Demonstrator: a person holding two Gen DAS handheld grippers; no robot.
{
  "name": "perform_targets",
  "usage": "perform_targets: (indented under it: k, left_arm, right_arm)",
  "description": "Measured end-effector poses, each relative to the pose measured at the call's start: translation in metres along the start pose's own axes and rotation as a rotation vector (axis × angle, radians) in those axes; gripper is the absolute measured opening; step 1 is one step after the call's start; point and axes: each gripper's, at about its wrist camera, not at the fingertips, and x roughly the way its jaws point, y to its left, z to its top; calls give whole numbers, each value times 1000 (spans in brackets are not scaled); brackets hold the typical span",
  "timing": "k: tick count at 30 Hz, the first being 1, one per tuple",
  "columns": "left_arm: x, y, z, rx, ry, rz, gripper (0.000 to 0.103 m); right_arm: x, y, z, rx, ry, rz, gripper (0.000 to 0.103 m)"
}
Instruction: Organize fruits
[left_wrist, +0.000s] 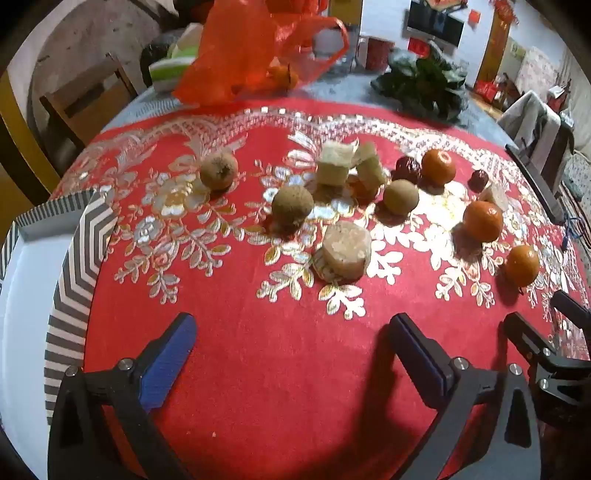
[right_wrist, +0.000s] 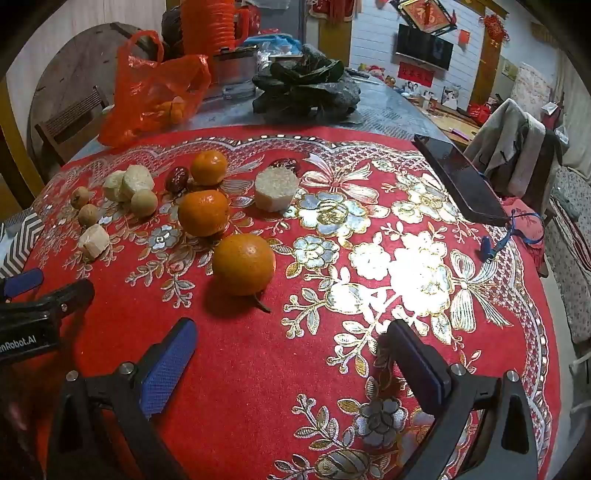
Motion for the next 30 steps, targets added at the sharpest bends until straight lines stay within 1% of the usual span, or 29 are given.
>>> perform_targets:
  k: [1,3,4,6,7,8,10,11,13,15,18,21,28,30]
  left_arm:
    - [-3,1,1,-2,3,-4,103]
    - [-13,4,3,-5,-10,-5,103]
    - [-18,6,4,-3,-19,-4,103]
    - [-23,12,11,0,-5,-2,103]
    - [-27,14,16,-1,-10,-9,103]
    - [-36,11,15,-3,-32,-15,103]
    - [-44,9,21,-12,-41,-25,103]
    - [-48,10,28,-13,-16,-30,103]
    - [-57,9,35,-23,-37,-38,103]
    - [-65,9,38,-31,-49,-36,103]
    - [-79,9,43,-42,-70,-54,103]
    - [-89,6,44,-19,-96,-42,103]
    - [-103,7,47,-12,-92,-66,103]
    - [-104,8,45,-17,-101,-81,103]
  right_arm:
    - [0,0,1,-1,21,10,103]
    - [-6,-2,5,2,21,47,102]
    - [-12,-2,7,-2,9,59,102]
    - [-24,-4,16,-15,-24,70,102]
    - [-31,-3,19,-24,-36,75,102]
    - [-36,-3,20,-31,-43,78,102]
    - [-48,2,25,-51,-57,92,102]
    - [-54,3,29,-59,-62,103,102]
    - [-65,4,34,-69,-80,118,103]
    - [-75,6,40,-75,-92,126,103]
    - [-86,9,47,-83,-91,139,103]
    - [-96,8,48,-76,-89,140,103]
    - [-113,7,48,-32,-77,122,103]
    - [-119,6,47,-14,-76,132,103]
